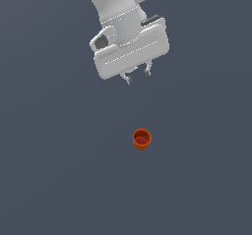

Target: Pick up the object and move it to a goal position.

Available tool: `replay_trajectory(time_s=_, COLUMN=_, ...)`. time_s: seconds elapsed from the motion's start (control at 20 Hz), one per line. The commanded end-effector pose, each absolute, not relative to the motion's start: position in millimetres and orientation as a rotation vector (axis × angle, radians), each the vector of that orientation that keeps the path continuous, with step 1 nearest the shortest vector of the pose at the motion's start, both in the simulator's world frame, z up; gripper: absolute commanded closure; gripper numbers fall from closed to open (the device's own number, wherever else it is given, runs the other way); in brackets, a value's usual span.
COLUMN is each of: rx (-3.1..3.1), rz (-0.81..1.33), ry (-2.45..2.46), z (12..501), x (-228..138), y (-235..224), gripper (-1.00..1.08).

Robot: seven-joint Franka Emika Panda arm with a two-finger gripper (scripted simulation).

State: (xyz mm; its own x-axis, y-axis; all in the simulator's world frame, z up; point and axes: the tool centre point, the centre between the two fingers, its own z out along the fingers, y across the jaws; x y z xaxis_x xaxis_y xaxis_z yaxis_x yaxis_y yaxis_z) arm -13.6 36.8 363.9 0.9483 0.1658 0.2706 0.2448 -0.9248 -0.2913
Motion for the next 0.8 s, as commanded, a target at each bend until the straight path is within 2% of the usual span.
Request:
replay_trajectory(time_s=0.0, rx=-2.736, rz=-0.404, ry=-0.356, z=389, x=-19, y=43, gripper=-0.2)
replay_trajectory(time_s=0.4, rx=-2.628, rz=-0.578, ry=-0.546, z=457, x=-38, y=70, gripper=-0.2)
replay_trajectory(time_s=0.75, rx=-2.551, rz=-0.708, ry=-0.731, z=496, x=-54, y=101, gripper=-0.2)
